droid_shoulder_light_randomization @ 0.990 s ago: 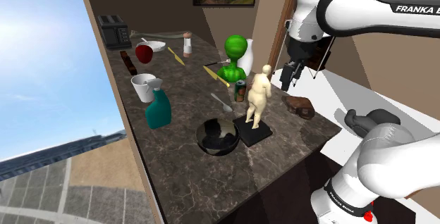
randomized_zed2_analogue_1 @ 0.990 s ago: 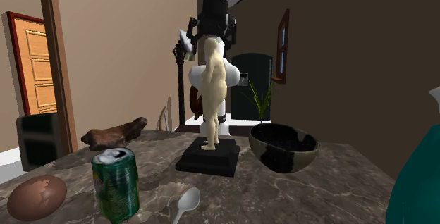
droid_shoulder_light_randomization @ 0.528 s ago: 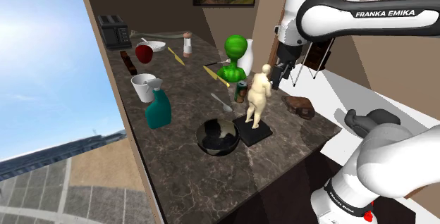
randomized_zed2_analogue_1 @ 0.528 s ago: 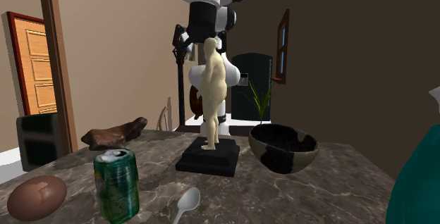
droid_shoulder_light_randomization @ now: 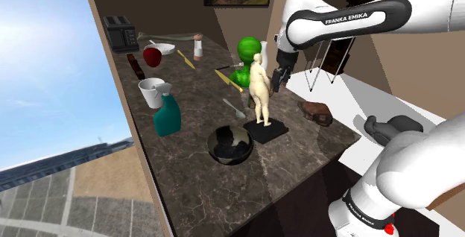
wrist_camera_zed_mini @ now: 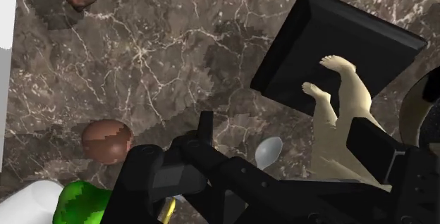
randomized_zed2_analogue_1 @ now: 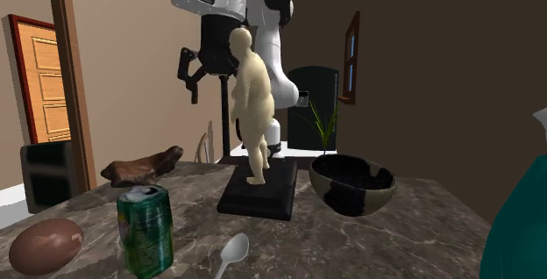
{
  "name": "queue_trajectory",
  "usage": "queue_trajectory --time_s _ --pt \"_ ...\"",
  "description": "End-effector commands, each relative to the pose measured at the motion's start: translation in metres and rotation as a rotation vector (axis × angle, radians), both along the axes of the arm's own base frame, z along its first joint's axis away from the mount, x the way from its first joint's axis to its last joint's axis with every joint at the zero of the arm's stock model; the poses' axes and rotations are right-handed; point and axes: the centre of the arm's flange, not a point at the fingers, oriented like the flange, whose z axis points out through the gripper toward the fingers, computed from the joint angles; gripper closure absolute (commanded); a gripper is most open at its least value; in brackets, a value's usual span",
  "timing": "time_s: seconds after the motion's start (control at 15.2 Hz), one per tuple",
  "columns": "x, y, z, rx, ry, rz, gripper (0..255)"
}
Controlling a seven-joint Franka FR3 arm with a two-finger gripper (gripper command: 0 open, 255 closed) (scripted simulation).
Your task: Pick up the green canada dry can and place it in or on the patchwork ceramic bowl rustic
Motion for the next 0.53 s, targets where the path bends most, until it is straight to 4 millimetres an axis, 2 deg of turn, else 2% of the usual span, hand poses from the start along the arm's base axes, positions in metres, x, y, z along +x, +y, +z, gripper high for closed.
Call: queue_trajectory --time_s 0.0,0.46 --pt "0.021 -0.009 -0.013 0.007 -0.001 0.014 0" --pt "0.094 -0.045 -0.058 0.033 -0.004 0.058 0"
